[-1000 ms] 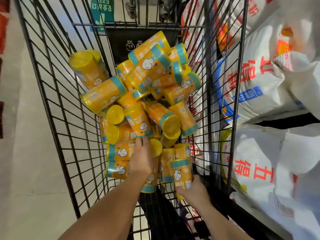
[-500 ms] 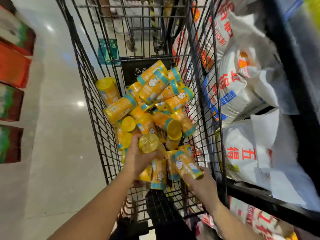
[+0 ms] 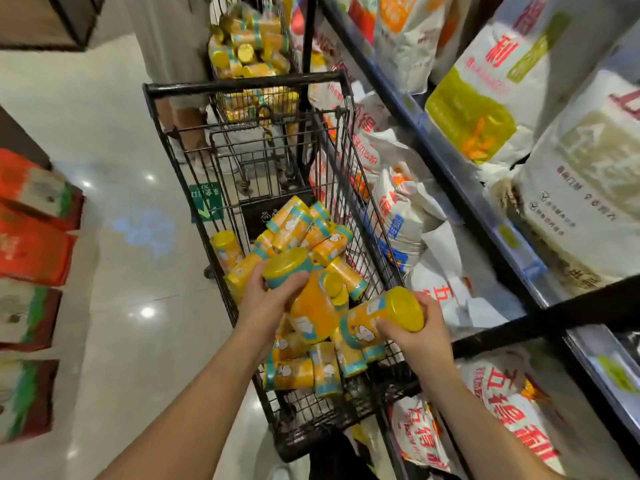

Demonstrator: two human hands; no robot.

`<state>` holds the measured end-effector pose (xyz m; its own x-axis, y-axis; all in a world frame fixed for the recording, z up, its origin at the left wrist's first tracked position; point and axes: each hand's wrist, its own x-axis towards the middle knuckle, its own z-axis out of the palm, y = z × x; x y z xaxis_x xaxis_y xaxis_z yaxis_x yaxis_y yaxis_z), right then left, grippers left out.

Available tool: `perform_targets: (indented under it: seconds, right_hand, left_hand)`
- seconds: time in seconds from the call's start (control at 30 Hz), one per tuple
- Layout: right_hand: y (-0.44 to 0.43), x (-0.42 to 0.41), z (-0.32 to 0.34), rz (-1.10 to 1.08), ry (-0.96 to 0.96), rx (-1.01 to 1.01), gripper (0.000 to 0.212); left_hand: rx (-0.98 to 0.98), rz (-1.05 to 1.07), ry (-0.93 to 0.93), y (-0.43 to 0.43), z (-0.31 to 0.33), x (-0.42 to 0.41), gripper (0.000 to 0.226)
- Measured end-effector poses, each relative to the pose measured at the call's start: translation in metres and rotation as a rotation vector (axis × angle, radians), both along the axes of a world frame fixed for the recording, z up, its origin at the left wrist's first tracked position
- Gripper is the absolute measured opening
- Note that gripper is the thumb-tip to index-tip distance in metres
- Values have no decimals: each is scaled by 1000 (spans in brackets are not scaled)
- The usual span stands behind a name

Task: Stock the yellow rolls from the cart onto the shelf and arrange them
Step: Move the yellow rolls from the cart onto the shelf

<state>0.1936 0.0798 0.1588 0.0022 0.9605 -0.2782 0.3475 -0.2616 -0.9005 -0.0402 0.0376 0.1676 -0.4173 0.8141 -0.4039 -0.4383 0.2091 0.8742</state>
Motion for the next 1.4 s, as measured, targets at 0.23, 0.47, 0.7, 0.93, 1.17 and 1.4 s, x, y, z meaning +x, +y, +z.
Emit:
perform_targets:
  seconds: [0.23,0.47,0.7,0.93,1.17,1.4]
  right_hand:
    - [-32,2,68,-117,284,184,69]
    - [-74,19,122,-163,430,289,60]
    - [-108,47,150,-222,483,360,59]
    - [-137,90,181,-322,505,431,64]
    - [-176,151,219,-410,466,556,69]
    - [-224,220,263,-480,340,723,73]
  left_hand:
    - [127,-69,-32,-25,71,13,34]
    - [112,-218,-44,-52,128,32,47]
    - [25,-502,-54,-72,154,63,72]
    - [-1,-744,10,-75,160,105,37]
    - [27,-926,119,-76,187,167,76]
    - [277,-1058,323,-99,233,236,62]
